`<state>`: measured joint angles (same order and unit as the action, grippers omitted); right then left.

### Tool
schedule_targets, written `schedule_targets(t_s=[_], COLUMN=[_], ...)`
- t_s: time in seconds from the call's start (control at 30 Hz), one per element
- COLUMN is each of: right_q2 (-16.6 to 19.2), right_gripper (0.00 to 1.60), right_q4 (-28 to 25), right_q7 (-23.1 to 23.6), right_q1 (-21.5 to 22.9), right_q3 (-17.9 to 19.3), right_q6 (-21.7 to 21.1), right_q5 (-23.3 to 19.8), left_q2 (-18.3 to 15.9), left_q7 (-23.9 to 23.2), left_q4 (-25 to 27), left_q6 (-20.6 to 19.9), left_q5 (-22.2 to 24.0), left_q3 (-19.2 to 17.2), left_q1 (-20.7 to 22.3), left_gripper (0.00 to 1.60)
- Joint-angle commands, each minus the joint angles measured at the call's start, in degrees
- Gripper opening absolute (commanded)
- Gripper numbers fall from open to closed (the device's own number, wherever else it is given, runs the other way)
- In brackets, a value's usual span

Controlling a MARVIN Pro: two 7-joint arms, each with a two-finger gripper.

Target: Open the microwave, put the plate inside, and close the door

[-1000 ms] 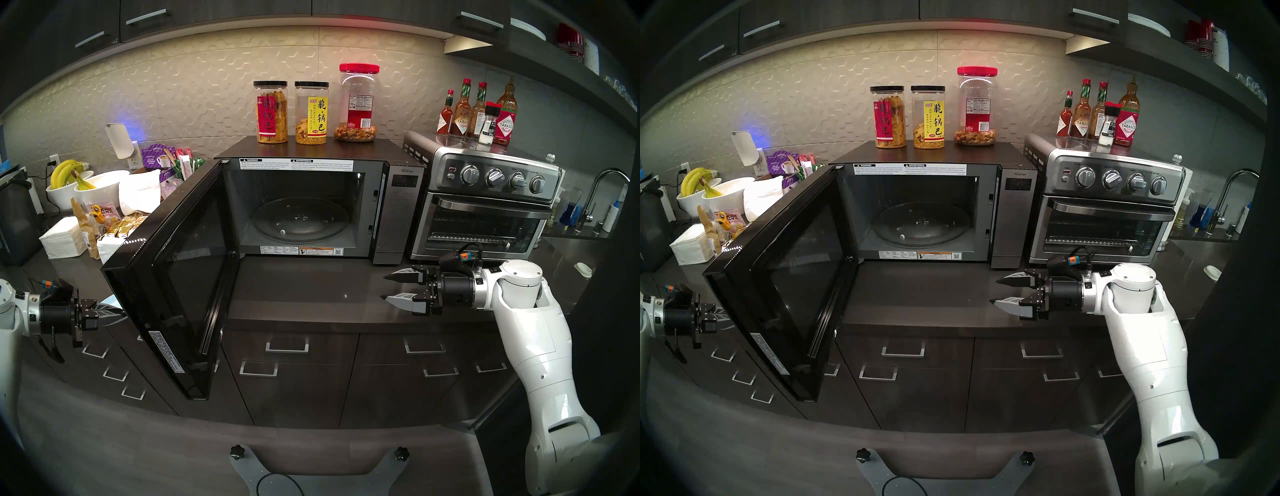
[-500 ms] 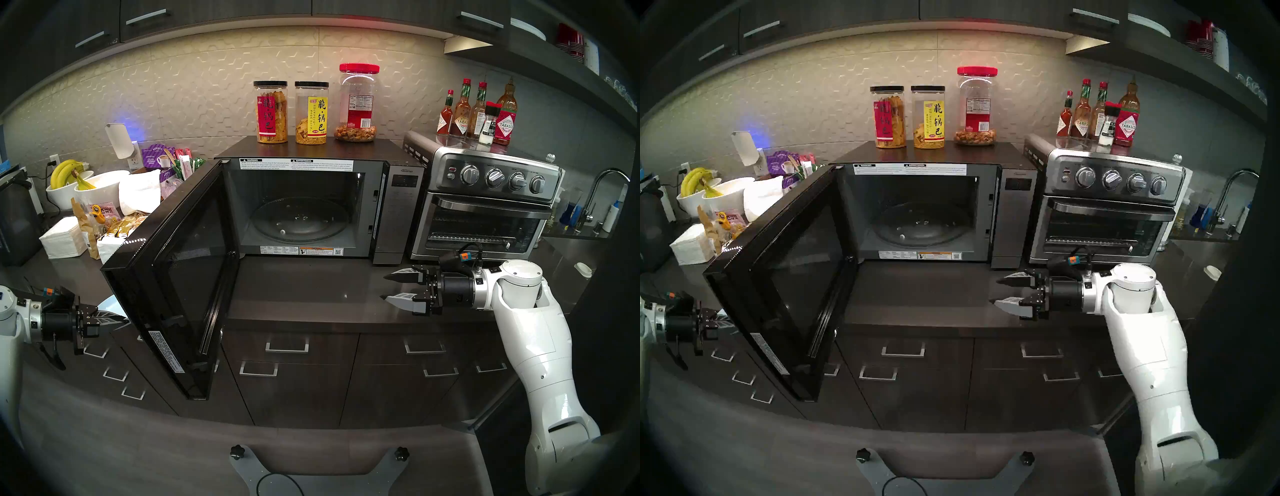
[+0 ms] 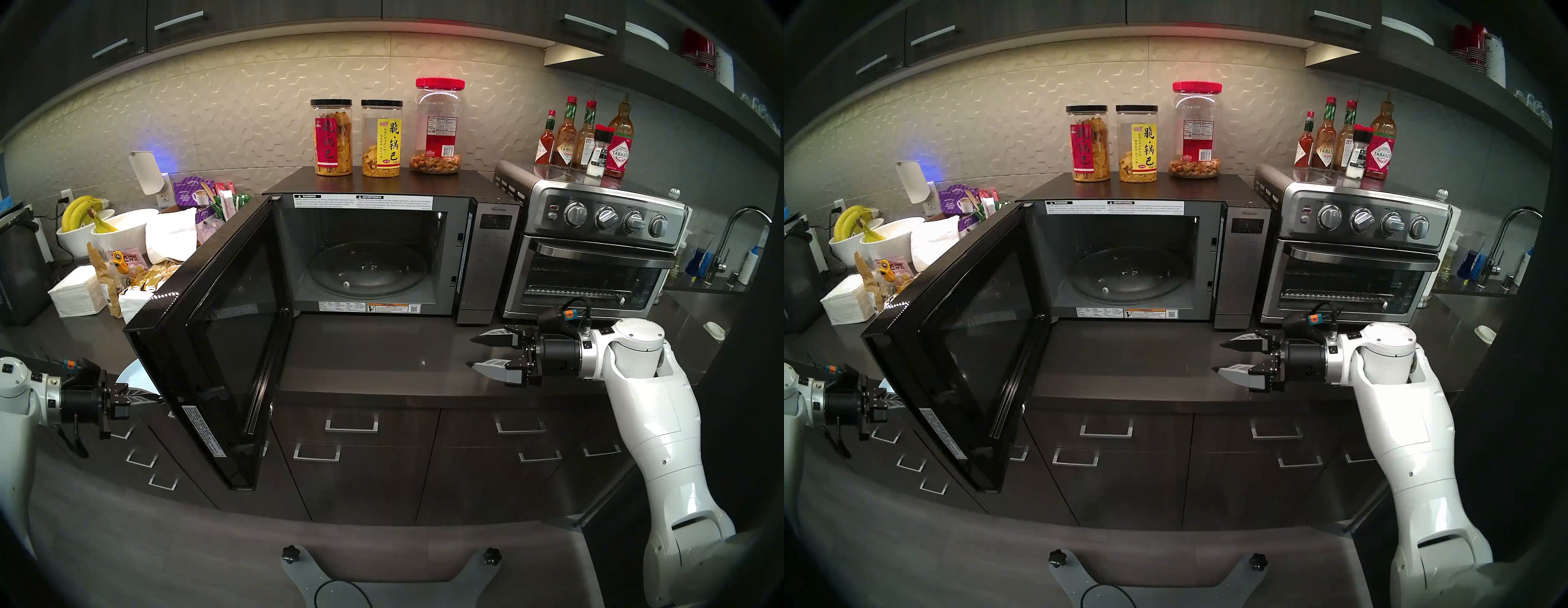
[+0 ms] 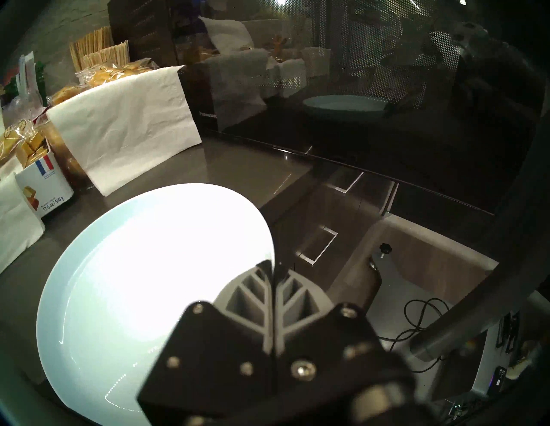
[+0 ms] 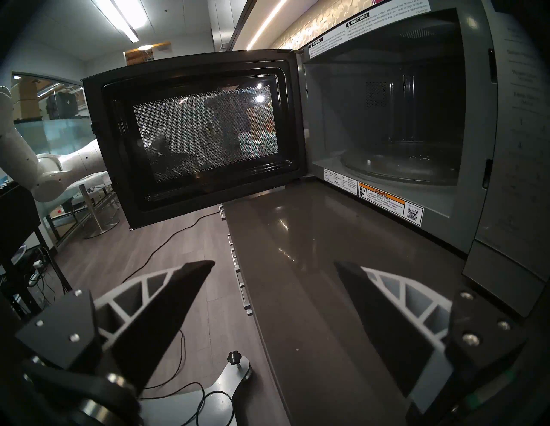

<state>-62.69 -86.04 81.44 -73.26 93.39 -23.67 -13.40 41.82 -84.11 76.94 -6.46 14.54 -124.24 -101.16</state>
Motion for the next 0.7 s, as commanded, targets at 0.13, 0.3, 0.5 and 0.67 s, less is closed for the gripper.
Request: schedule_targets(t_s=[0.13, 0.3, 0.5, 0.67], right_q2=[0.12, 0.12, 0.12, 0.12], right_gripper=[1.6, 1.6, 1.6, 1.6], right_q4=[-0.54, -0.54, -0.54, -0.54], right_q7=[0.61, 0.63, 0.64, 0.64], right_q1=[0.84, 0.85, 0.85, 0.85], right_q3=[0.12, 0.12, 0.12, 0.13], right_q6=[-0.06, -0.06, -0.07, -0.07], right_q5=[-0.43, -0.43, -0.43, -0.42], left_q2=[-2.4, -2.69, -2.95, -3.19], left_q7=[1.44, 2.14, 2.98, 3.37], left_q4=[-1.98, -3.37, -4.94, -6.74], left_q6=[0.07, 0.39, 1.06, 1.79], left_q5=[0.36, 0.14, 0.07, 0.24], left_q3=[1.31, 3.09, 4.65, 5.95], left_q1=[4.65, 6.23, 7.79, 9.45], left_gripper=[0.0, 0.0, 0.0, 0.0])
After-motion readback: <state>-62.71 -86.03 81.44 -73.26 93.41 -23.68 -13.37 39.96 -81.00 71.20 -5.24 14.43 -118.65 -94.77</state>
